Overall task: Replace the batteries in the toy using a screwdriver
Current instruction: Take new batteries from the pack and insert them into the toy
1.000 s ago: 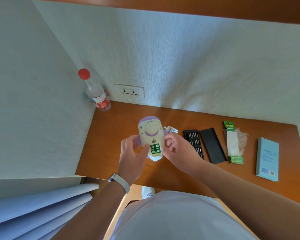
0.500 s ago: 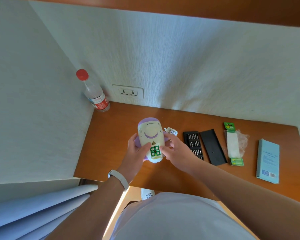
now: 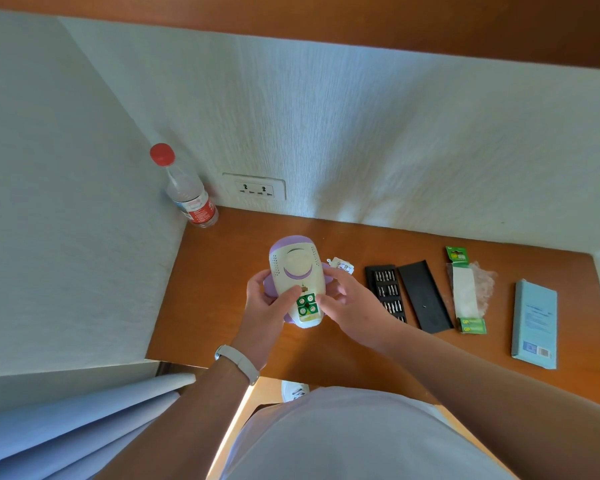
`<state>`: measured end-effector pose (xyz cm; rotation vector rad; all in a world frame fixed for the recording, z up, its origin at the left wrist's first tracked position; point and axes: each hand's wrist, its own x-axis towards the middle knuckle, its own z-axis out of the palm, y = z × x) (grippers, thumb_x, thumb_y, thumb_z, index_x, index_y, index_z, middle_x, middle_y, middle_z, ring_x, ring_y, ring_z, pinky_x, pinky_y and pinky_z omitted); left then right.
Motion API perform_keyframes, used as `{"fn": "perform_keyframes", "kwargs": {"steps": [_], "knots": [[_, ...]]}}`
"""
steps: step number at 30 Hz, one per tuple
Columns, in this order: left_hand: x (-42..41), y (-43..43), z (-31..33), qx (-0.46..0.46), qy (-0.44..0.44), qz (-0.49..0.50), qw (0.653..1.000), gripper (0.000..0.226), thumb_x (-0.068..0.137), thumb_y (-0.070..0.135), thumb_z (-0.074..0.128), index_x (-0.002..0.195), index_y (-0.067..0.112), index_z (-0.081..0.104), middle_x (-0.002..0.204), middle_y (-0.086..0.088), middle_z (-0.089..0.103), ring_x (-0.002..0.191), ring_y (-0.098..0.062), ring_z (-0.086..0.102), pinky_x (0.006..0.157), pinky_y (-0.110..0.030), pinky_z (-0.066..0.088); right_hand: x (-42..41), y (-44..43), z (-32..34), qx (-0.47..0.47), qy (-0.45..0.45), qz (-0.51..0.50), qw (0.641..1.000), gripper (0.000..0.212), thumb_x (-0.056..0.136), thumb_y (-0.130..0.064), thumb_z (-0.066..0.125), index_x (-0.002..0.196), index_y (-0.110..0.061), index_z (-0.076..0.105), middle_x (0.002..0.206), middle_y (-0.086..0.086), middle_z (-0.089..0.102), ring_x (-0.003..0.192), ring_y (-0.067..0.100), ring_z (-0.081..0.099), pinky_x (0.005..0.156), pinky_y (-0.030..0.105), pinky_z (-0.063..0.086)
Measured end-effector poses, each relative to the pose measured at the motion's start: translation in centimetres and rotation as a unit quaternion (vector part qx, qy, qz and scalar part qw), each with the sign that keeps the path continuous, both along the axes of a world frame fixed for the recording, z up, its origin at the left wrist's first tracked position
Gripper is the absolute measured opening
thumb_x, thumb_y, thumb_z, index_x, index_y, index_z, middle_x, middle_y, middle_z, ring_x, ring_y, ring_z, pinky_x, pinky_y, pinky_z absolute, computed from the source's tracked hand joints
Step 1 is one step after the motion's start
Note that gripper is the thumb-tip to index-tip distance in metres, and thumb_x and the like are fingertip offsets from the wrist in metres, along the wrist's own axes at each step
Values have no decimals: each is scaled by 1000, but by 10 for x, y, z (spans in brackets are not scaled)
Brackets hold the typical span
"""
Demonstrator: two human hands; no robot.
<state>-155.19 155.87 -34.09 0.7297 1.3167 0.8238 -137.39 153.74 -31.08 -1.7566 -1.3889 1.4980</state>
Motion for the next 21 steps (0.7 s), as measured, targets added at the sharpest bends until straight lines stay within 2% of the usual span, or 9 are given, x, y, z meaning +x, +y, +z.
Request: {"fn": "perform_keyframes", "kwargs": {"steps": [2, 5, 7, 10, 13, 17, 21], "knots": [[-1, 1, 4, 6, -6, 0, 1000, 49, 87, 13, 76, 118, 35, 46, 121, -2, 62, 112, -29, 64, 81, -47, 62, -1, 1, 4, 6, 3, 0, 1000, 52, 94, -33, 58, 141, -41, 38, 113, -20, 63, 94, -8, 62, 70, 6, 48], [-3, 4, 13, 12, -29, 7, 999, 51, 85, 14, 77, 121, 32, 47, 121, -4, 63, 112, -28, 66, 82, -48, 62, -1, 6, 11, 18, 2, 9, 1000, 44, 92, -37, 57, 116, -68, 37, 107, -32, 63, 96, -8, 62, 73, 6, 48], [-4, 7, 20, 14, -43, 17, 999, 58, 77, 21, 80, 123, 29, 46, 121, -3, 64, 110, -26, 68, 79, -47, 62, 1, 10, 16, 22, -7, 19, 1000, 39, 90, -44, 55, 110, -71, 36, 105, -38, 61, 98, -7, 63, 78, 10, 50], [-7, 12, 29, 23, -57, 24, 998, 68, 66, 32, 83, 124, 28, 46, 120, -2, 66, 108, -22, 70, 75, -43, 62, 8, 18, 19, 34, -29, 35, 998, 26, 89, -54, 51, 112, -62, 43, 103, -28, 67, 96, -5, 65, 83, 23, 50], [-10, 16, 35, 26, -66, 28, 997, 76, 60, 37, 85, 124, 28, 46, 119, -1, 68, 107, -23, 71, 72, -41, 62, 20, 31, 17, 49, -67, 31, 996, 32, 90, -55, 50, 121, -49, 52, 105, -22, 66, 92, -6, 64, 74, 18, 47], [-14, 20, 39, 20, -76, 37, 996, 73, 67, 30, 83, 128, 25, 44, 122, -3, 67, 109, -27, 70, 74, -45, 62, 35, 50, 0, 84, -147, 31, 985, 30, 97, -37, 54, 125, -27, 58, 108, -14, 63, 89, 1, 62, 75, 19, 47], [-16, 21, 42, 15, -76, 42, 996, 65, 72, 25, 79, 127, 25, 44, 121, -2, 67, 110, -26, 70, 74, -44, 62, 44, 62, -25, 112, -251, 108, 955, 27, 96, -23, 56, 121, -14, 61, 108, -1, 61, 89, 12, 57, 73, 23, 42]]}}
